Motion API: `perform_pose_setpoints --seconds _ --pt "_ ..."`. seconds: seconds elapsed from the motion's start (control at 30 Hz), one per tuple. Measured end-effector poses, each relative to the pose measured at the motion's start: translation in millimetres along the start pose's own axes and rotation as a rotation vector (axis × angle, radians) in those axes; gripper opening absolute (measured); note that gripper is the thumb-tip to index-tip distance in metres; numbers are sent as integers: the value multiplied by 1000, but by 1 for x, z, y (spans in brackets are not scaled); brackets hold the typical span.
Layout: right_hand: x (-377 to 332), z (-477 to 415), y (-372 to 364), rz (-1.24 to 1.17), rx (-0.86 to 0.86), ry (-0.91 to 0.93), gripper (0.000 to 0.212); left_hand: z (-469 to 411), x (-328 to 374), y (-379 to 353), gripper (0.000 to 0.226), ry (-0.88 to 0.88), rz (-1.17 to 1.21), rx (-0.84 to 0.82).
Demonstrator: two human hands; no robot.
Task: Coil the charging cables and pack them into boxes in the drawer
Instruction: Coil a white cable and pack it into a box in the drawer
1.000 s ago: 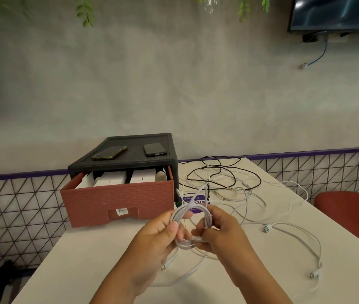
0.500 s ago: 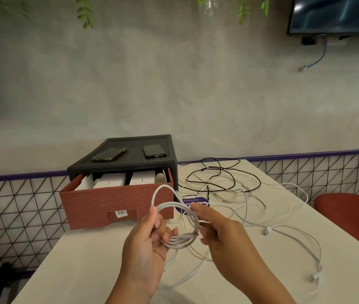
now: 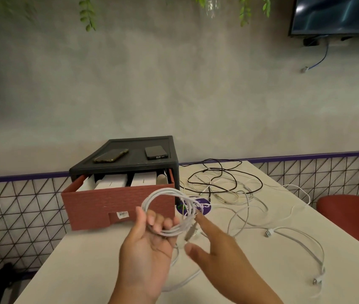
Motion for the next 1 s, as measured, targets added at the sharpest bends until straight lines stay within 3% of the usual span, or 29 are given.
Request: perform_pose_setpoints --seconds 0.07,0.13,0.23,0.37,0.5,0.6,0.7,0.8,0.9,1.0 --pt "-5 -1 -7 -440 -49 -46 44 4 -14 -1 31 44 -23 -24" --pt "5 -6 -1 -793 90 -115 34 6 -24 3 31 54 -132 -38" --pt "24 -8 11 -990 323 -256 21 8 -31 11 30 35 -335 -22" --pt "26 -7 14 -1019 346 -321 15 9 -32 9 14 68 -427 -88" --pt "37 -8 11 -1012 352 -382 11 9 -26 0 51 137 -389 -168" --pt "40 -10 4 -962 310 -399 9 13 -25 -7 44 213 -362 -206" --pt "38 -10 -5 -918 223 -414 16 15 -24 -4 27 235 -348 -120" --pt "37 -9 -10 -823 172 -420 32 12 -20 0 27 171 -311 -23" --pt "34 -6 -4 -558 178 -381 28 9 -17 3 27 120 -296 12" --pt "30 -2 -1 -447 103 -374 24 7 -13 5 28 78 -303 15"
Point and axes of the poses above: each hand's wrist, its own z-axis away from the middle knuckle, its own y-axis out of the back of the hand, x = y × z, the point moved 7 cm from there along -z, towards the middle knuckle, and after that the axes turned 3 degrees about -y, right-handed, at the moved point
